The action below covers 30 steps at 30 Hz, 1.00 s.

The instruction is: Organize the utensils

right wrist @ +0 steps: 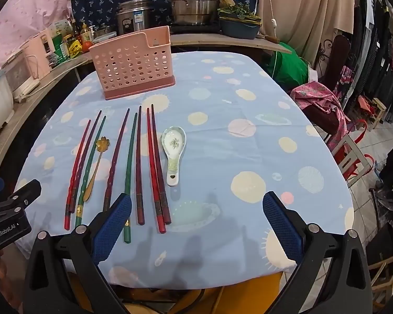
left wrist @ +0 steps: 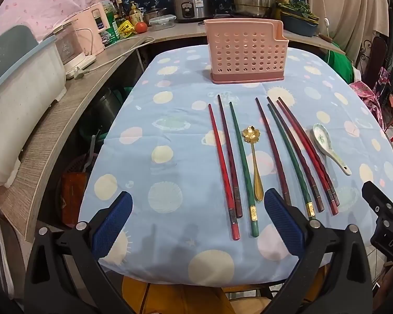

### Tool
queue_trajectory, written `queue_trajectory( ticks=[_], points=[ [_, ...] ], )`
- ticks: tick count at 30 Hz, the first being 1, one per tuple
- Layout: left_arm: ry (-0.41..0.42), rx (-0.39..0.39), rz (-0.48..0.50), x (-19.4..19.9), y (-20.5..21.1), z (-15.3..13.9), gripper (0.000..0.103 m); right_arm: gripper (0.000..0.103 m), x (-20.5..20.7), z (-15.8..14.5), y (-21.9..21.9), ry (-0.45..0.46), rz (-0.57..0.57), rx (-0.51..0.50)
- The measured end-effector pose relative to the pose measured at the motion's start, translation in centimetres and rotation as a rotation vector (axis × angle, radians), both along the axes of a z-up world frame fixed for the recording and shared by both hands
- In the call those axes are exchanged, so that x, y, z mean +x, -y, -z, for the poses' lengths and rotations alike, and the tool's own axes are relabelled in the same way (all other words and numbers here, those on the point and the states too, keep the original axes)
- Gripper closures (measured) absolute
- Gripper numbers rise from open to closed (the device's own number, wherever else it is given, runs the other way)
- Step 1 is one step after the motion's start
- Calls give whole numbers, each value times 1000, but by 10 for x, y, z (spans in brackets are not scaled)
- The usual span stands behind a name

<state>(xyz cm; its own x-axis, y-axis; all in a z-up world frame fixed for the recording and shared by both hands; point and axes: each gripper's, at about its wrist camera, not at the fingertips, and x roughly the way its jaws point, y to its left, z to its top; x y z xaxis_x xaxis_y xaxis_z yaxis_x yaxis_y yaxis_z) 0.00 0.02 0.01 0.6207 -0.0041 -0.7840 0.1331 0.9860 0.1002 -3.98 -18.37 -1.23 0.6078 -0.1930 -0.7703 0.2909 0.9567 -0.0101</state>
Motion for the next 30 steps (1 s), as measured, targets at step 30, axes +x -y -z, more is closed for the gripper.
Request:
queue_trajectory(
  ticks=[30],
  points=[
    [-18,-5,-5,-1,-8,4,7,6,-3,0,1,10,-6,7]
  ],
)
